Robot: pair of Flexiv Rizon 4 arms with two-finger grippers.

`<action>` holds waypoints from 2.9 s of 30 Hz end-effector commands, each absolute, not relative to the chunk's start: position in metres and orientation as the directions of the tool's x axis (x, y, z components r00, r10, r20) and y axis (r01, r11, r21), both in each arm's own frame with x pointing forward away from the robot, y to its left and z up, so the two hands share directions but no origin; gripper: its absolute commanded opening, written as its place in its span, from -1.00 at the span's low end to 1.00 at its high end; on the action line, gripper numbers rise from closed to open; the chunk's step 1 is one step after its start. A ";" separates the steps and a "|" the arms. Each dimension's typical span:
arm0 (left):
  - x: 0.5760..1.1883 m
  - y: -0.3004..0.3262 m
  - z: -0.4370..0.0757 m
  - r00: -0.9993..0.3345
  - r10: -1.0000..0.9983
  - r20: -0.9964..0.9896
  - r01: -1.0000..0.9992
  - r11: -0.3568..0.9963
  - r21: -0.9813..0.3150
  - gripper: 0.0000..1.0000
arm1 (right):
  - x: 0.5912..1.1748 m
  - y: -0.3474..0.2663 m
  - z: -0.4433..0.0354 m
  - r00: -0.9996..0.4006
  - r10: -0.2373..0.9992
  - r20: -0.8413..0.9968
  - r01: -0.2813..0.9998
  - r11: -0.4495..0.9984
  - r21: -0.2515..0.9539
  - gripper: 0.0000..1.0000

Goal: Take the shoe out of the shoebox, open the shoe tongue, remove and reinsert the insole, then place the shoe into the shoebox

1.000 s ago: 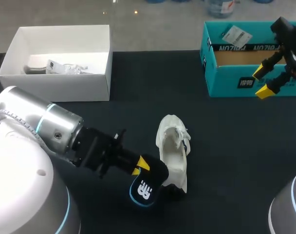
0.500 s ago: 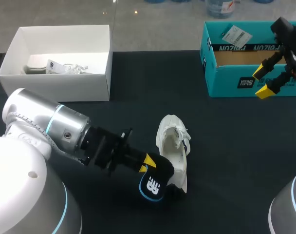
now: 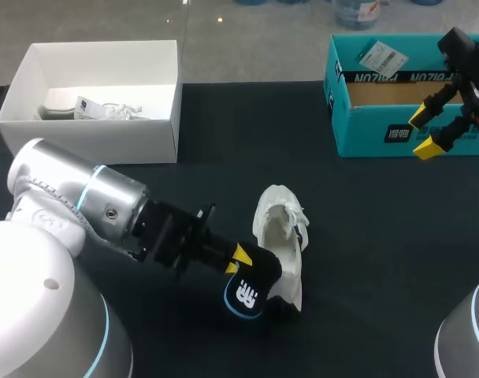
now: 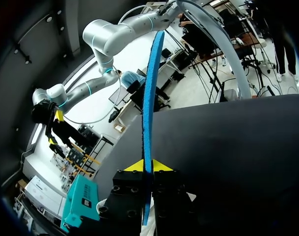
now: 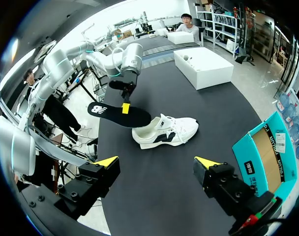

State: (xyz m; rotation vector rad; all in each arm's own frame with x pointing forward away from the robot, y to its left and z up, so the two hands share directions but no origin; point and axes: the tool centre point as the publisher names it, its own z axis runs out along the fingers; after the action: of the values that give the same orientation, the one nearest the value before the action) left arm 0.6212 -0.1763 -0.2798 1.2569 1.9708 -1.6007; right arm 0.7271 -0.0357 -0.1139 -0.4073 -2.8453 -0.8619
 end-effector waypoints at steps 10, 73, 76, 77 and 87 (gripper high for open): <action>0.598 -0.180 -0.262 -0.557 0.434 -0.708 0.767 -0.058 -0.639 -1.00 | 0.729 -0.035 -0.114 -0.953 0.215 0.212 0.296 0.801 0.520 1.00; 0.667 -0.228 -0.315 -0.595 0.465 -0.656 0.751 0.030 -0.660 -1.00 | 0.729 -0.035 -0.114 -0.953 0.215 0.212 0.296 0.801 0.520 1.00; 0.674 -0.227 -0.319 -0.580 0.476 -0.661 0.767 0.046 -0.640 -1.00 | 0.729 -0.035 -0.114 -0.953 0.215 0.212 0.296 0.801 0.520 1.00; 0.675 -0.227 -0.320 -0.572 0.477 -0.667 0.774 0.045 -0.632 -1.00 | 0.729 -0.035 -0.114 -0.953 0.215 0.212 0.296 0.801 0.520 1.00; 0.690 -0.228 -0.329 -0.522 0.505 -0.688 0.818 0.065 -0.572 -1.00 | 0.729 -0.035 -0.114 -0.953 0.215 0.212 0.296 0.801 0.520 1.00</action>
State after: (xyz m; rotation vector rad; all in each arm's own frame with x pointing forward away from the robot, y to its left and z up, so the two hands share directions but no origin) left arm 0.6867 -0.2205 -0.3273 1.3210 2.0366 -1.4474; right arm 0.7271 -0.0357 -0.1138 -0.4075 -2.8453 -0.8616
